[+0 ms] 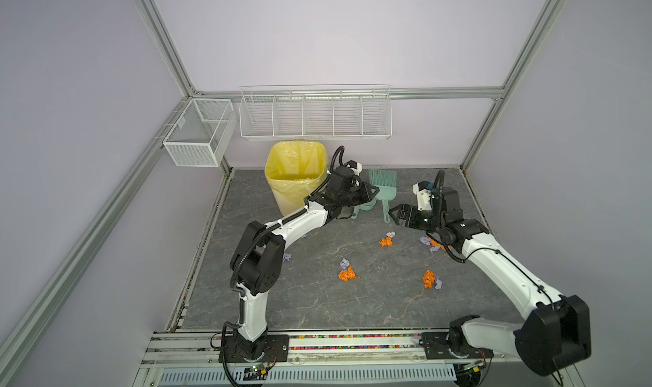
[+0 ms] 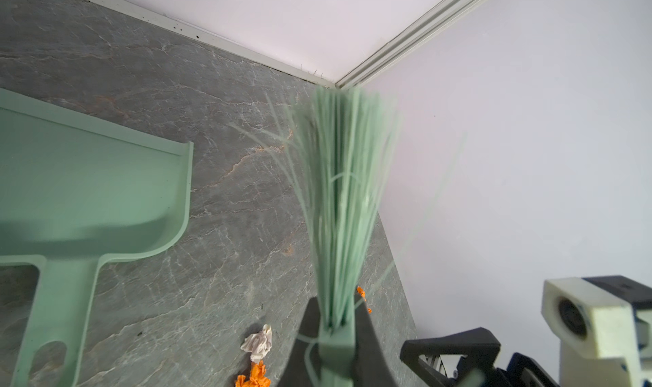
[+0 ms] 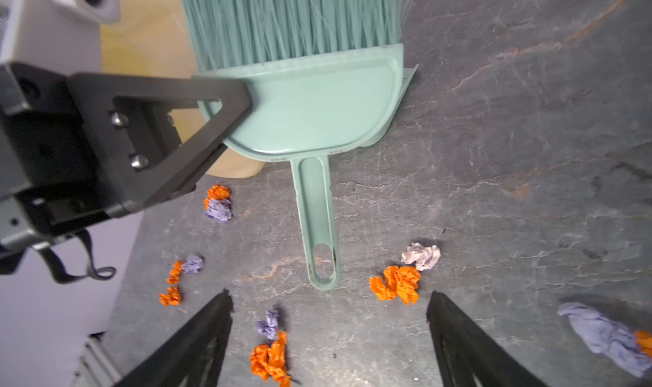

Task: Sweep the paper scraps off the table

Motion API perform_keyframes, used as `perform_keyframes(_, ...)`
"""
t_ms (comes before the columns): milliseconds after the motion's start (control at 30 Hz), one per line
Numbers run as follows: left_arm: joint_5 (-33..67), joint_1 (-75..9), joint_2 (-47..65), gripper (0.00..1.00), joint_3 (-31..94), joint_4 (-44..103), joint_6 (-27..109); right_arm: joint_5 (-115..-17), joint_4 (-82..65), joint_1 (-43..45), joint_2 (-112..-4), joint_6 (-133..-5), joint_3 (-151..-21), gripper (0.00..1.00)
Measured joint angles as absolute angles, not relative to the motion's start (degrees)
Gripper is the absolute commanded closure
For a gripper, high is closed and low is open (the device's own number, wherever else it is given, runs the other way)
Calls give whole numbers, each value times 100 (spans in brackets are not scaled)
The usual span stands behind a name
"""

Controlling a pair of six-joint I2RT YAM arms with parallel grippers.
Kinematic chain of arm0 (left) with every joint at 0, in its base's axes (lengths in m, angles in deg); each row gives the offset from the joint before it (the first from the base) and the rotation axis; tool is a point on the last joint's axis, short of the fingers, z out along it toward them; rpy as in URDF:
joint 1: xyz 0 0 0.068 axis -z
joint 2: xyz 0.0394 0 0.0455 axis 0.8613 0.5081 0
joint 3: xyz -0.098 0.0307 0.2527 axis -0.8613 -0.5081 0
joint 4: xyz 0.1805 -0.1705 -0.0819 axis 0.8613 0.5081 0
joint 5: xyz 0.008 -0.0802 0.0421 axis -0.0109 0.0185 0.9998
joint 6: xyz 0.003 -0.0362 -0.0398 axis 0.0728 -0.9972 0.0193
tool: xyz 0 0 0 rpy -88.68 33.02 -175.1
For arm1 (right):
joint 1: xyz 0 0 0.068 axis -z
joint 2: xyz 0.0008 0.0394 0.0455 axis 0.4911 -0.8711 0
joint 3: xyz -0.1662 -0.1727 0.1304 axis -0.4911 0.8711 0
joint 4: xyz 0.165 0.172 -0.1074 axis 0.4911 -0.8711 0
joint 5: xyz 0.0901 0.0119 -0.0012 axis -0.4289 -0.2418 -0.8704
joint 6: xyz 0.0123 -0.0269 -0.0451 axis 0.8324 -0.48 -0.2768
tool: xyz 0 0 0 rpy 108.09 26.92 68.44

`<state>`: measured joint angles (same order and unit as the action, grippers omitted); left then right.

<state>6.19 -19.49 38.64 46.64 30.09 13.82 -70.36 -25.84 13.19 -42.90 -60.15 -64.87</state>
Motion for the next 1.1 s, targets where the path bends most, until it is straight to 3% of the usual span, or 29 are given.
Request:
perform_keyframes(400, 622, -2273, 3790, 100, 4286, 1901, 803, -8037, -1166, 1697, -4462, -4955, -6297, 11)
perform_keyframes(933, 606, -2378, 3879, 100, 4286, 105, -541, -8546, 1005, 1948, -4565, -3325, -5755, 0)
perform_keyframes(1100, 628, -2411, 4190, 100, 4286, -619, -1140, -8537, 1468, 1952, -4565, -3054, -5643, 5)
